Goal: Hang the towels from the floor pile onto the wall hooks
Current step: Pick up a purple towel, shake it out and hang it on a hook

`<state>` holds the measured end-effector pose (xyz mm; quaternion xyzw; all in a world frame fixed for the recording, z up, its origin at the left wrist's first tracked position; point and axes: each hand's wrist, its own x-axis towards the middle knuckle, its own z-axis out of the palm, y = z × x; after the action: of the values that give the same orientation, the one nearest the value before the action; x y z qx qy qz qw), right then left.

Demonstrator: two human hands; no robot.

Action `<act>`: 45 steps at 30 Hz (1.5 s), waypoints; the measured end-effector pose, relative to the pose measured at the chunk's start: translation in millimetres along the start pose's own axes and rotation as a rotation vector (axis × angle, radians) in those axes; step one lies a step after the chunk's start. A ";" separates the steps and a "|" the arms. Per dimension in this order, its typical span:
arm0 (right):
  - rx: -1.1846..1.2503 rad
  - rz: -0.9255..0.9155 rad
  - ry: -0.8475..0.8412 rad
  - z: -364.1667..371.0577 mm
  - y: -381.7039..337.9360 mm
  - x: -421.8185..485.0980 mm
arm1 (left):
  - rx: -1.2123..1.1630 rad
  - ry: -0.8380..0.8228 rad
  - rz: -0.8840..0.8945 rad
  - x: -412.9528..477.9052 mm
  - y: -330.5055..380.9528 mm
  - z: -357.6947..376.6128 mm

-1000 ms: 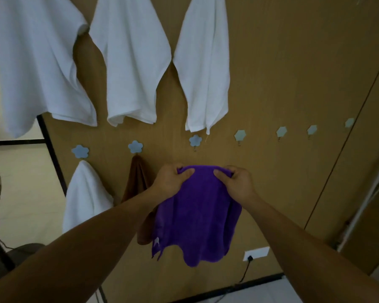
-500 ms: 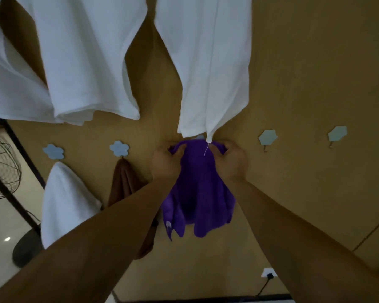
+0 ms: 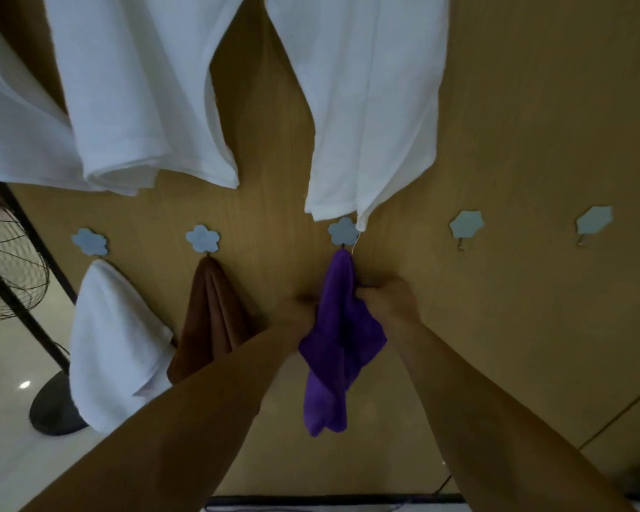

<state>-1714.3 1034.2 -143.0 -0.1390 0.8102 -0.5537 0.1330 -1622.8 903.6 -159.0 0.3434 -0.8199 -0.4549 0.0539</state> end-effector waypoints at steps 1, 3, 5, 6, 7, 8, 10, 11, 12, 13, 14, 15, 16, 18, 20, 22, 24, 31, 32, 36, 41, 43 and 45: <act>-0.058 0.036 -0.016 -1.4 4.6 -0.9 | 0.087 0.130 0.071 -0.1 -3.9 4.6; -0.181 0.074 -0.010 -4.6 10.7 -2.3 | 0.112 0.319 0.161 -0.8 -8.2 6.0; -0.395 0.091 0.048 -5.5 13.5 -5.8 | 0.151 0.411 0.141 -1.4 -14.1 5.2; -0.495 0.070 0.128 -5.2 14.4 -9.1 | 0.196 0.475 0.125 -2.7 -17.1 4.0; -0.525 -0.006 0.232 -4.6 14.8 -12.1 | 0.240 0.573 0.135 -6.1 -17.9 2.4; -0.483 -0.141 0.323 -3.7 14.8 -15.8 | 0.267 0.679 0.179 -10.6 -15.2 -0.5; -0.321 -0.432 0.364 1.6 14.9 -19.8 | 0.239 0.778 0.415 -17.6 -3.4 -4.0; -0.278 -0.511 0.309 6.0 15.5 -21.3 | 0.212 0.730 0.560 -18.9 1.7 -4.5; -0.271 -0.551 0.252 11.0 16.1 -23.1 | 0.210 0.645 0.678 -18.5 5.1 -3.8; -0.291 -0.572 0.215 16.0 16.7 -25.0 | 0.235 0.559 0.747 -17.4 6.8 -2.1; -0.319 -0.591 0.202 20.0 17.4 -25.9 | 0.257 0.483 0.766 -15.3 6.8 0.2; -0.348 -0.612 0.202 23.1 18.9 -25.3 | 0.249 0.418 0.756 -12.1 5.4 2.9; -0.373 -0.623 0.205 24.7 20.7 -24.5 | 0.226 0.363 0.733 -8.8 3.6 6.5; -0.357 -0.590 0.187 24.3 23.4 -20.8 | 0.236 0.298 0.653 -2.6 -1.6 13.7; -0.274 -0.517 0.115 22.8 23.7 -18.3 | 0.309 0.266 0.545 1.8 -11.3 19.8; -0.258 -0.471 0.034 19.5 23.7 -17.2 | 0.292 0.249 0.487 2.1 -20.1 23.5; -0.279 -0.423 -0.091 10.5 25.8 -16.5 | 0.214 0.216 0.474 -1.2 -26.4 21.3; -0.216 -0.319 -0.110 -19.3 36.3 -16.4 | -0.087 0.005 0.183 -7.1 -23.2 -3.5; -0.253 -0.306 -0.131 -13.2 35.3 -16.7 | -0.026 0.030 0.148 -6.8 -23.3 -0.3; -0.325 -0.281 -0.206 14.2 32.2 -12.7 | 0.012 0.014 0.043 -7.7 -19.8 21.3; -0.293 -0.189 -0.204 16.4 44.2 -15.5 | 0.012 0.078 0.068 -8.2 -24.7 25.3; -0.241 -0.176 -0.193 12.0 54.0 -23.3 | 0.057 0.126 0.077 -10.0 -32.9 22.2; -0.183 -0.177 -0.171 7.1 61.5 -32.5 | 0.113 0.141 0.077 -13.5 -39.5 19.7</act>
<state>-1686.4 1061.6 -201.0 -0.2679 0.8275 -0.4734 0.1390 -1600.2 912.0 -198.3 0.3454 -0.8511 -0.3800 0.1096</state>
